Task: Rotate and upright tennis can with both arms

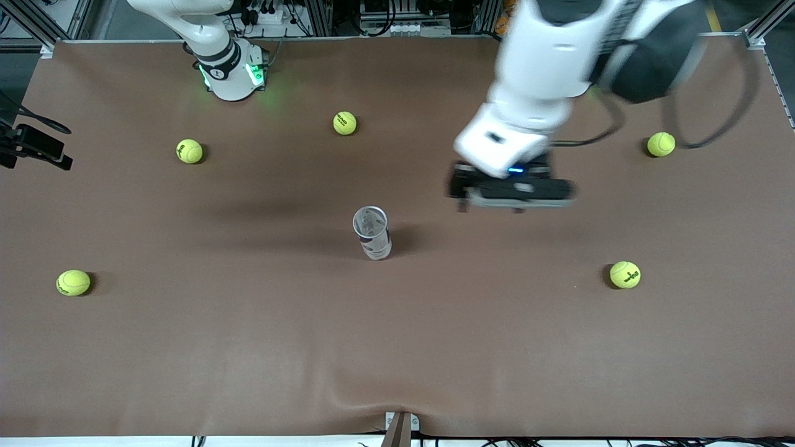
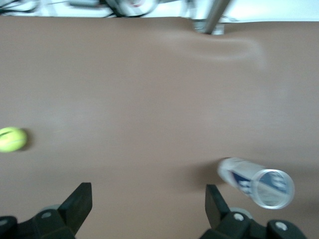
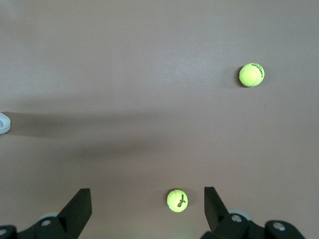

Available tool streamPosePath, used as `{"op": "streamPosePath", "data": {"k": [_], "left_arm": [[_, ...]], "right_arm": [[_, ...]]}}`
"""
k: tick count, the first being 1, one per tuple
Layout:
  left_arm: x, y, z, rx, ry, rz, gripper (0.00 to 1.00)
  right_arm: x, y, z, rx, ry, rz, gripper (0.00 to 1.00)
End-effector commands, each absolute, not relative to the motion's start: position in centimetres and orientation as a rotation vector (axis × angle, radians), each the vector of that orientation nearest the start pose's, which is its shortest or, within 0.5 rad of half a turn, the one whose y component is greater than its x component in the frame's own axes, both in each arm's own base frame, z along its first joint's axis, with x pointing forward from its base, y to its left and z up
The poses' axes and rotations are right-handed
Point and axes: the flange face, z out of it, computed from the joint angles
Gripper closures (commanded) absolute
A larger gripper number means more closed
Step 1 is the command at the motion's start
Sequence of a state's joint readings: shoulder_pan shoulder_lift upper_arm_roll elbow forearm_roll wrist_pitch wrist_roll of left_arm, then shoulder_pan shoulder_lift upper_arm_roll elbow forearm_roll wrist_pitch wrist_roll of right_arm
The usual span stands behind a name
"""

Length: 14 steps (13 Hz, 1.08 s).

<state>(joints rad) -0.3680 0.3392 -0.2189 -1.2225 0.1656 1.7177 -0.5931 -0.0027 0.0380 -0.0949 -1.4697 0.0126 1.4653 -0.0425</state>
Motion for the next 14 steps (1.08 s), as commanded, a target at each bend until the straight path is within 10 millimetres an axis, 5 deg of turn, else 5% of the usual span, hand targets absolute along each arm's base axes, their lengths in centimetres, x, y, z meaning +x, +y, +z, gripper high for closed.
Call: {"op": "streamPosePath", "data": {"k": [1, 6, 12, 14], "left_arm": [[58.0, -27.0, 61.6, -3.085, 0.040, -0.185, 0.00], [58.7, -14.0, 63.7, -3.030, 0.022, -0.014, 0.00], [56.8, -5.6, 62.3, -3.102, -0.184, 0.058, 0.00], [55.3, -4.3, 61.8, -3.169, -0.256, 0.022, 0.00]], "right_arm": [[55.1, -4.8, 64.7, -3.137, 0.091, 0.079, 0.00], [54.7, -3.3, 64.4, -3.140, 0.047, 0.142, 0.00], [54.7, -3.2, 64.4, -3.140, 0.044, 0.142, 0.00], [54.7, -3.2, 64.5, -3.140, 0.044, 0.138, 0.00]]}}
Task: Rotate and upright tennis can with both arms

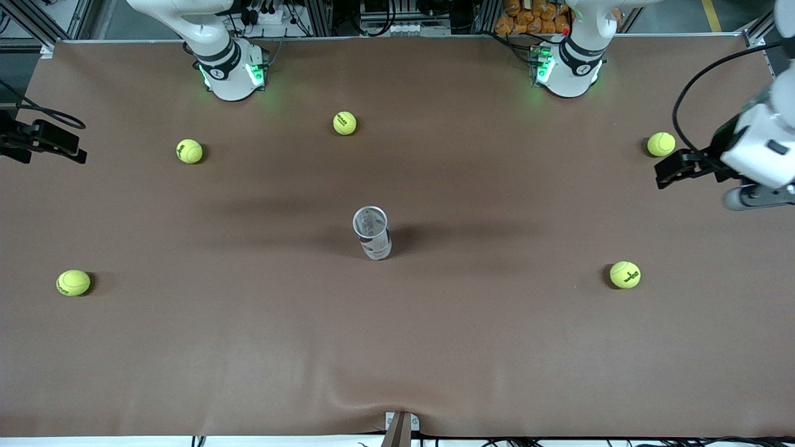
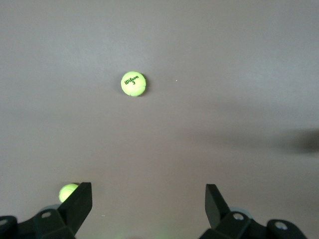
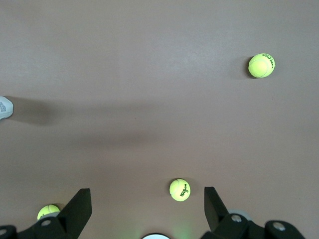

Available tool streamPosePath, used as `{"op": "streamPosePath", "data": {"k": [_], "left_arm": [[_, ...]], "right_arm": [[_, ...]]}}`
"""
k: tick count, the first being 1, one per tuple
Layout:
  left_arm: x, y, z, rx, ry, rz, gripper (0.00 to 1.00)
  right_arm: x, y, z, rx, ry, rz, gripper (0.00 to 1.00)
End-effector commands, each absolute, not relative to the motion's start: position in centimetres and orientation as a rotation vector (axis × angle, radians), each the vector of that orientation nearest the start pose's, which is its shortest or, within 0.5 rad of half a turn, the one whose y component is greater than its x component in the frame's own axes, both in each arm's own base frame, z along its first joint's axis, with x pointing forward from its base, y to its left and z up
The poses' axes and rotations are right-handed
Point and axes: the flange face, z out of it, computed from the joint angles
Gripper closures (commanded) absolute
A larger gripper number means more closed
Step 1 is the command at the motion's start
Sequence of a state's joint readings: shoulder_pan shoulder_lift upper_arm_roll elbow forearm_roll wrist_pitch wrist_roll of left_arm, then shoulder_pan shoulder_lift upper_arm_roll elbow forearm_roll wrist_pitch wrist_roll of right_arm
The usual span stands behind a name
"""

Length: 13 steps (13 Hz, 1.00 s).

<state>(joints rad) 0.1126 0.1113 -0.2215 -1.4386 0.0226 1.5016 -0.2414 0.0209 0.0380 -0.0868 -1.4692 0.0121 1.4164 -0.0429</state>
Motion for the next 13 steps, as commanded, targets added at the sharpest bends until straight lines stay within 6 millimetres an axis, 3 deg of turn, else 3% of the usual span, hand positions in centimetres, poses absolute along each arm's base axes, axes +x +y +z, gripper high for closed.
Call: {"op": "streamPosePath", "data": {"k": [1, 4, 7, 11, 13], "left_arm": [[54.7, -4.5, 61.6, -3.166, -0.255, -0.005, 0.00], [54.8, -4.5, 61.9, -3.165, -0.233, -0.004, 0.00], [55.4, -3.9, 62.5, -3.170, -0.078, 0.009, 0.00], [55.4, -3.8, 62.6, -3.148, -0.077, 0.003, 0.00], [55.5, -4.1, 63.9, -3.092, -0.042, -0.046, 0.00]], "right_arm": [[54.7, -3.2, 64.3, -3.140, 0.044, 0.145, 0.00], [54.7, -3.2, 64.3, -3.140, 0.044, 0.145, 0.00], [54.7, -3.2, 64.3, -3.140, 0.044, 0.145, 0.00], [54.7, -3.1, 64.4, -3.140, 0.042, 0.142, 0.00], [54.7, -3.1, 64.3, -3.140, 0.042, 0.145, 0.00]]}}
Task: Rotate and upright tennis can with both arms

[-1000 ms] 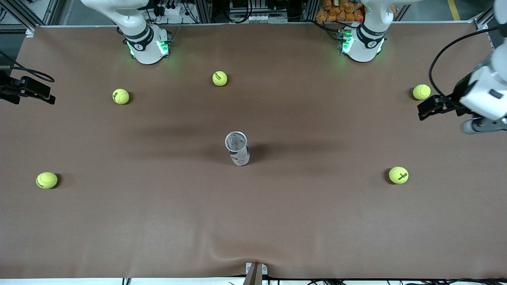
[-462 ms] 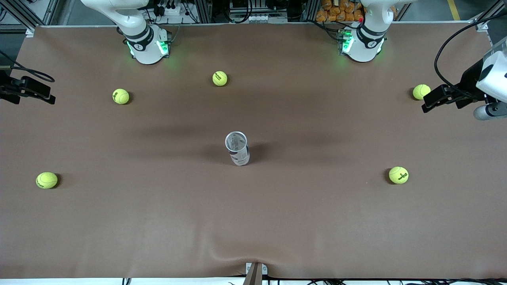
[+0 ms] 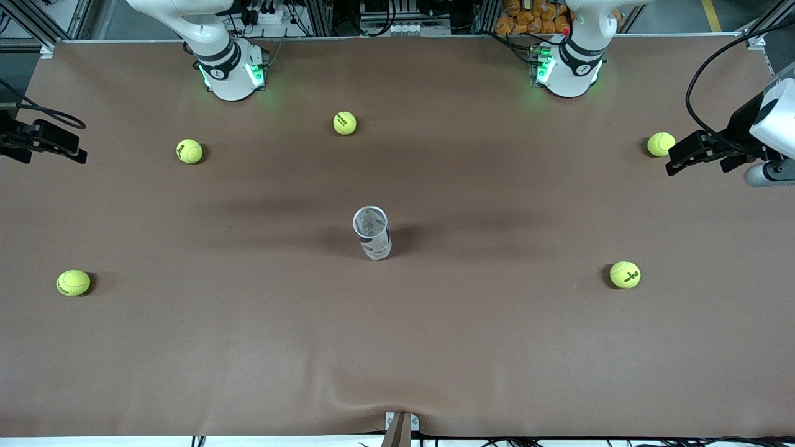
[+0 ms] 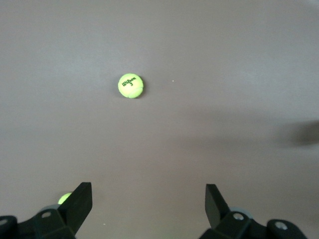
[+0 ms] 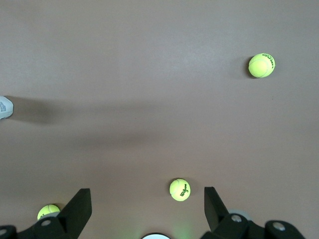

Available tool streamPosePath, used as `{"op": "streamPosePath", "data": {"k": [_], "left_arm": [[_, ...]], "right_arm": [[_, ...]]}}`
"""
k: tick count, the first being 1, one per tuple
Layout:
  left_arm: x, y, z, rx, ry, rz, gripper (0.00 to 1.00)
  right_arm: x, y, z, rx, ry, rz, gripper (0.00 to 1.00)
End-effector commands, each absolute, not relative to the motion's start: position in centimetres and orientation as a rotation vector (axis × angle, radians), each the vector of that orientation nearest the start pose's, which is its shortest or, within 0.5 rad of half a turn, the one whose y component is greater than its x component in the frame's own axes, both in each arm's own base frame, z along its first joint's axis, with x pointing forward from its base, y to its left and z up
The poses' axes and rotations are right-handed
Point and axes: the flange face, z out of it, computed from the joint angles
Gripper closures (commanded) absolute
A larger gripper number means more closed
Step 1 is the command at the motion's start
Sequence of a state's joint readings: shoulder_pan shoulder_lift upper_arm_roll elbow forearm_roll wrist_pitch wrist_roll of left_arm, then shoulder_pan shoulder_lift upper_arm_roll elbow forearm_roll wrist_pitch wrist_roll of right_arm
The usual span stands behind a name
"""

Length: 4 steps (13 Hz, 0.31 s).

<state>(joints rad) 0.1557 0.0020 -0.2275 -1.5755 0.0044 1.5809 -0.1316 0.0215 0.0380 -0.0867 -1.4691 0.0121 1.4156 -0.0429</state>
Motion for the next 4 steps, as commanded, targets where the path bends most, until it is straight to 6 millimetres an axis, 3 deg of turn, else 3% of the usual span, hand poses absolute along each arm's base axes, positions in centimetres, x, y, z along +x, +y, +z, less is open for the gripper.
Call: {"op": "streamPosePath", "data": {"k": [1, 4], "left_arm": [[55.32, -4.20, 64.18, -3.090, -0.038, -0.039, 0.00], [54.98, -4.07, 64.74, -3.088, -0.040, -0.015, 0.00]], "right_arm": [[54.73, -3.13, 64.35, -3.140, 0.042, 0.145, 0.00], [54.73, -3.13, 64.35, -3.140, 0.042, 0.145, 0.00]]}}
